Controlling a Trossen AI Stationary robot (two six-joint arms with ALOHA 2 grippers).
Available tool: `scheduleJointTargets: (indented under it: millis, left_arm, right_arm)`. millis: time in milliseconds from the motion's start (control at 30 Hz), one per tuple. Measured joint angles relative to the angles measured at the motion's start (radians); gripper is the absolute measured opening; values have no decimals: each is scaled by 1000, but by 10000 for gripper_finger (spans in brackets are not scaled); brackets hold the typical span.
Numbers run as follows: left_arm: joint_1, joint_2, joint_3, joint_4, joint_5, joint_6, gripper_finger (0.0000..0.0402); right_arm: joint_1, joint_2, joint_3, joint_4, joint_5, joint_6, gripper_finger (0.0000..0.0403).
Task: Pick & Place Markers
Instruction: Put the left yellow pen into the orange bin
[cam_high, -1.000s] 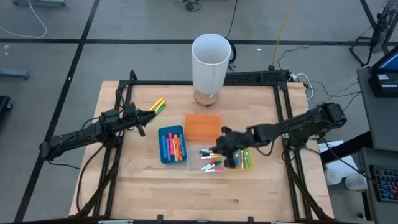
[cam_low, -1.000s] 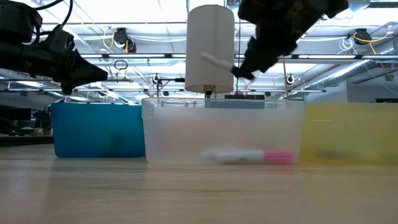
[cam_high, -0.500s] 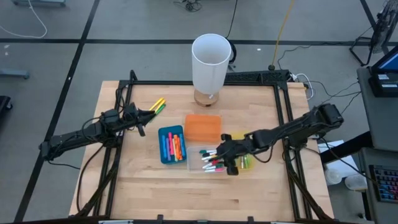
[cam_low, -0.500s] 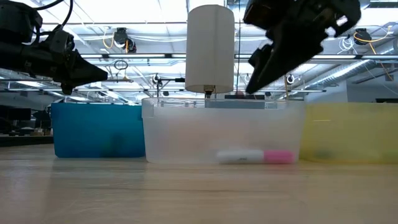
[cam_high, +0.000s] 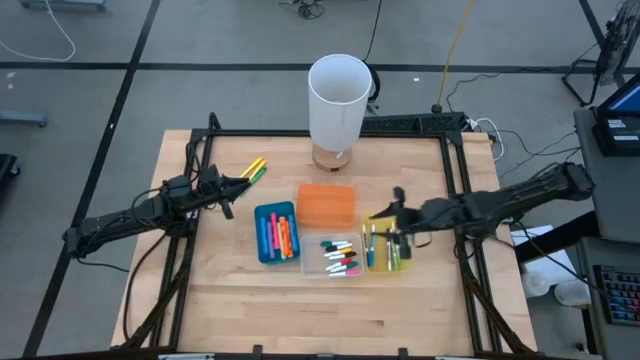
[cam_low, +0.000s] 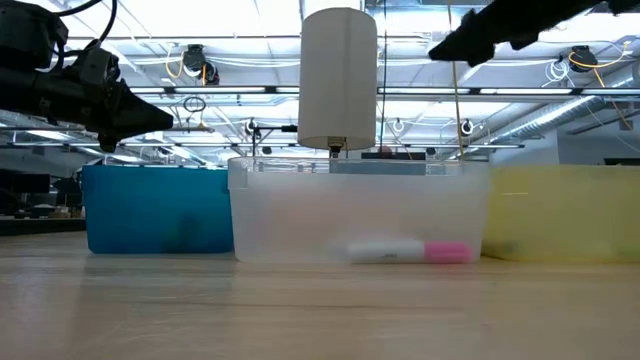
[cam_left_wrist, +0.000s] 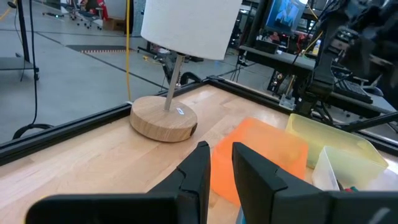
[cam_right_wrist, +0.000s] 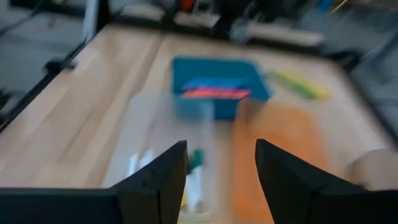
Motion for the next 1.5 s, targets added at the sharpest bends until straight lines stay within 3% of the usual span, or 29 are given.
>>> scheduleJointTargets:
  millis: [100, 300, 433, 600, 733, 1033, 1100, 1300, 1500]
  left_arm:
    - [0, 0, 0, 8, 0, 0, 72]
    - [0, 0, 0, 54, -6, 43, 72]
    - [-1, 1, 0, 52, 7, -52, 72]
    - [0, 1, 0, 51, 1, -102, 72]
    - [-1, 1, 0, 51, 3, -107, 72]
    - [2, 3, 2, 56, -3, -257, 72]
    - [2, 21, 27, 3, -43, -291, 72]
    - [2, 205, 193, -332, -155, -353, 78]
    - [3, 536, 337, -401, -202, -355, 149]
  right_arm:
    - [-8, -123, -110, 122, 67, -31, 170]
    - [-39, -304, -296, 369, 66, -118, 168]
    - [-68, -394, -388, 440, 64, -119, 165]
    - [-101, -490, -464, 410, 27, -11, 160]
    - [-114, -553, -519, 398, 41, -15, 160]
    - [-147, -581, -606, 391, 88, -19, 159]
    - [-152, -581, -607, 383, 88, -23, 160]
    - [-187, -581, -607, 385, 89, -67, 156]
    - [-246, -581, -607, 390, 88, -74, 155]
